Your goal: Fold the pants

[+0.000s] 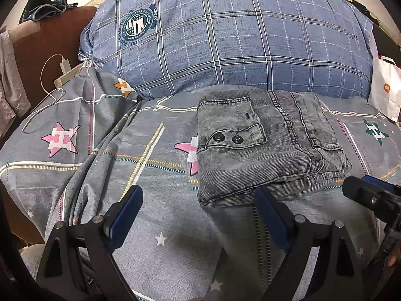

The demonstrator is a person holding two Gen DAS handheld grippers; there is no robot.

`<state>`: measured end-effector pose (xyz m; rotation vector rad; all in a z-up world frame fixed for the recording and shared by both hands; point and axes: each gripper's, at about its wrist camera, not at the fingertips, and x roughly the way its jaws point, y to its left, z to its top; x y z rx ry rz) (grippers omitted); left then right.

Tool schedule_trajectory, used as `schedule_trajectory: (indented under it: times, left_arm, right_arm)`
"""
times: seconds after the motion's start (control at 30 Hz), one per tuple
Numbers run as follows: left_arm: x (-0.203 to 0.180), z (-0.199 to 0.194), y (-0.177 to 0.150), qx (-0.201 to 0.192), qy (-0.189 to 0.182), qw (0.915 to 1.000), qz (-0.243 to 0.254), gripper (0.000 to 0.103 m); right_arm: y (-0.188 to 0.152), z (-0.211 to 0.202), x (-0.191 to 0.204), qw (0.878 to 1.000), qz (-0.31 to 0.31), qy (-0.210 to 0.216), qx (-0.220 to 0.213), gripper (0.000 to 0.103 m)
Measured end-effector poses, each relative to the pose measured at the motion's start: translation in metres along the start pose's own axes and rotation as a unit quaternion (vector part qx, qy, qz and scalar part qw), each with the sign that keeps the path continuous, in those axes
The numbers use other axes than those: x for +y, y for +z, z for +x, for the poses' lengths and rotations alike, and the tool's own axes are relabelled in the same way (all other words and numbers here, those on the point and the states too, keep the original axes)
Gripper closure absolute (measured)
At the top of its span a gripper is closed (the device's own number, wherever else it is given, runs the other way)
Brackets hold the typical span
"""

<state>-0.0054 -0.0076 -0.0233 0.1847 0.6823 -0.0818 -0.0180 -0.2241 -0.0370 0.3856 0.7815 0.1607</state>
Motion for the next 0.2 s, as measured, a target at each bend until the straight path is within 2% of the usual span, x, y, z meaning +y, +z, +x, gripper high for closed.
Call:
schedule_trajectory:
  times: [0.2]
  left_arm:
    - [0.0007,-0.0022,0.0002,-0.008,-0.007,0.9999,0.0,0.013]
  right_arm:
    - [-0.0007,0.0007,-0.0008,1.0,0.0,-0.002,0.001,0.024]
